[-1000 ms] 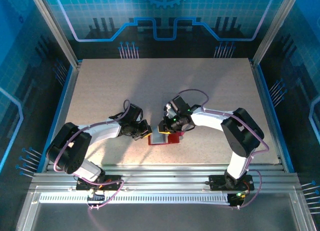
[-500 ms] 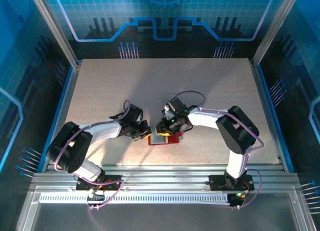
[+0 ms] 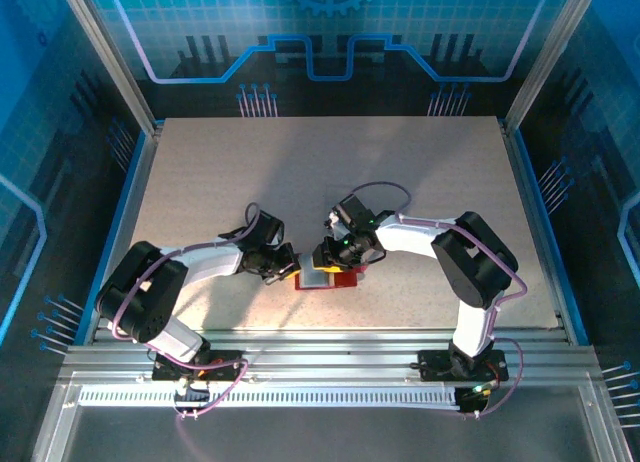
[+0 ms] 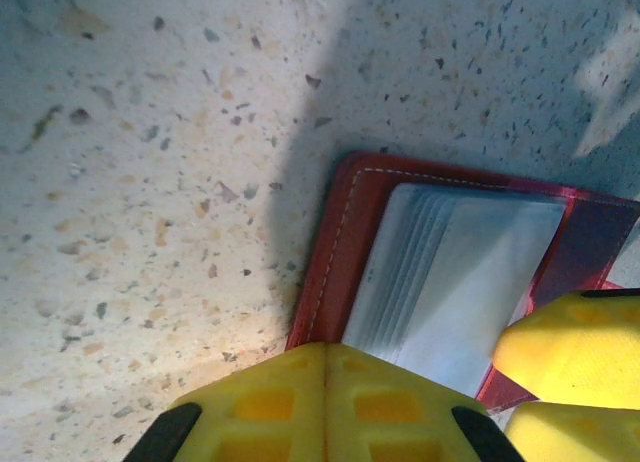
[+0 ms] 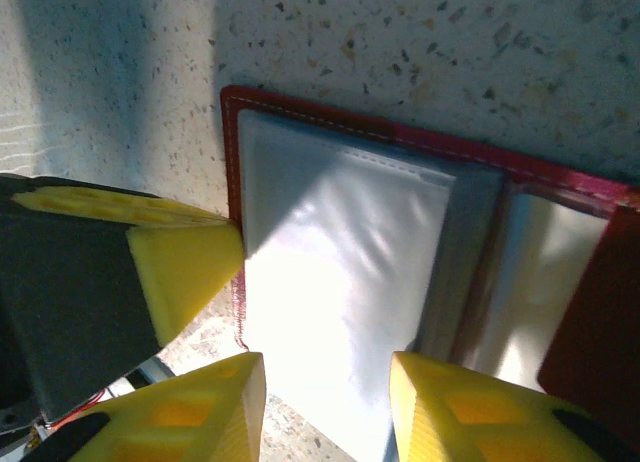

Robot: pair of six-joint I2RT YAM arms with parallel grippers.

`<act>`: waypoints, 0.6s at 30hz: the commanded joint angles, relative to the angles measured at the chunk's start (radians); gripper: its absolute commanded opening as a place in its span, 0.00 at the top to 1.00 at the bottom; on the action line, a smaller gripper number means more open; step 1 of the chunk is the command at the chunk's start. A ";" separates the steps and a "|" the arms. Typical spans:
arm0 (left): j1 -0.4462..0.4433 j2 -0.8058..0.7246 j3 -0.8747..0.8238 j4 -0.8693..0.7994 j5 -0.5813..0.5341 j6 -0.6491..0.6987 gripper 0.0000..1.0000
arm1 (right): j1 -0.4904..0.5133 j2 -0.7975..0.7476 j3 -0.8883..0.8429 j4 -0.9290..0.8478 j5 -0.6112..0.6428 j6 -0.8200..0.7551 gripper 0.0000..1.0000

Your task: Take the credit cards out of the card holder

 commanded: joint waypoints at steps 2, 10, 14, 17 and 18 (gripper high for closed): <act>0.009 0.019 -0.020 -0.030 0.004 0.028 0.93 | 0.014 0.018 0.023 -0.051 0.029 -0.023 0.61; 0.009 0.023 -0.014 -0.026 0.009 0.028 0.93 | 0.013 -0.026 0.011 -0.036 0.038 -0.008 0.61; 0.008 0.024 -0.012 -0.029 0.008 0.029 0.93 | 0.015 -0.043 0.012 -0.015 0.016 0.009 0.62; 0.009 0.024 -0.010 -0.029 0.009 0.030 0.93 | 0.015 -0.045 0.011 0.001 0.003 0.017 0.63; 0.008 0.025 -0.010 -0.029 0.009 0.029 0.93 | 0.016 -0.046 0.007 0.014 -0.004 0.022 0.63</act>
